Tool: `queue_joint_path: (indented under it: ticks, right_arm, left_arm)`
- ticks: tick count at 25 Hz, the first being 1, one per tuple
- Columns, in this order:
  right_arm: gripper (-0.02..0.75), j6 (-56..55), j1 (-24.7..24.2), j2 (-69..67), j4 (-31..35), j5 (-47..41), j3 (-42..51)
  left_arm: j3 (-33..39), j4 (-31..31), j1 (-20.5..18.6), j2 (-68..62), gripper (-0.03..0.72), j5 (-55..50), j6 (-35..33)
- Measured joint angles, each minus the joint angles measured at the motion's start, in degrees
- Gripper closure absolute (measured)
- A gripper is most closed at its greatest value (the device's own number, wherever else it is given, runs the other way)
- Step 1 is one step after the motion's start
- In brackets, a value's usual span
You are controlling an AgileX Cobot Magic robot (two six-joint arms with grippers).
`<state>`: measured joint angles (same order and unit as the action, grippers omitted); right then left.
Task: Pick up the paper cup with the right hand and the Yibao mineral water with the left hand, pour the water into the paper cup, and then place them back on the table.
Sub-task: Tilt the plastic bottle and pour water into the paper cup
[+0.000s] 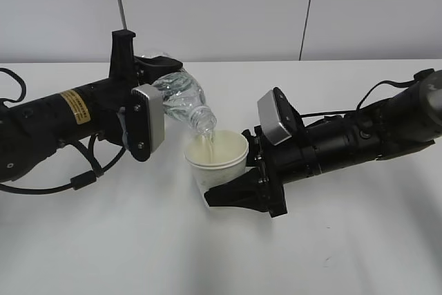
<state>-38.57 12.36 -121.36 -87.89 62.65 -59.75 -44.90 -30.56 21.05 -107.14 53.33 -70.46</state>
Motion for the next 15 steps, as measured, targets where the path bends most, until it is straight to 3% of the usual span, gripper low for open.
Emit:
queue_joint_path:
  ticks: [15]
  right_arm:
    - [0.200, -0.5, 0.0, 0.0, -3.0, -0.1, 0.0]
  left_arm:
    - [0.0, 0.0, 0.0, 0.0, 0.369, 0.3, -4.4]
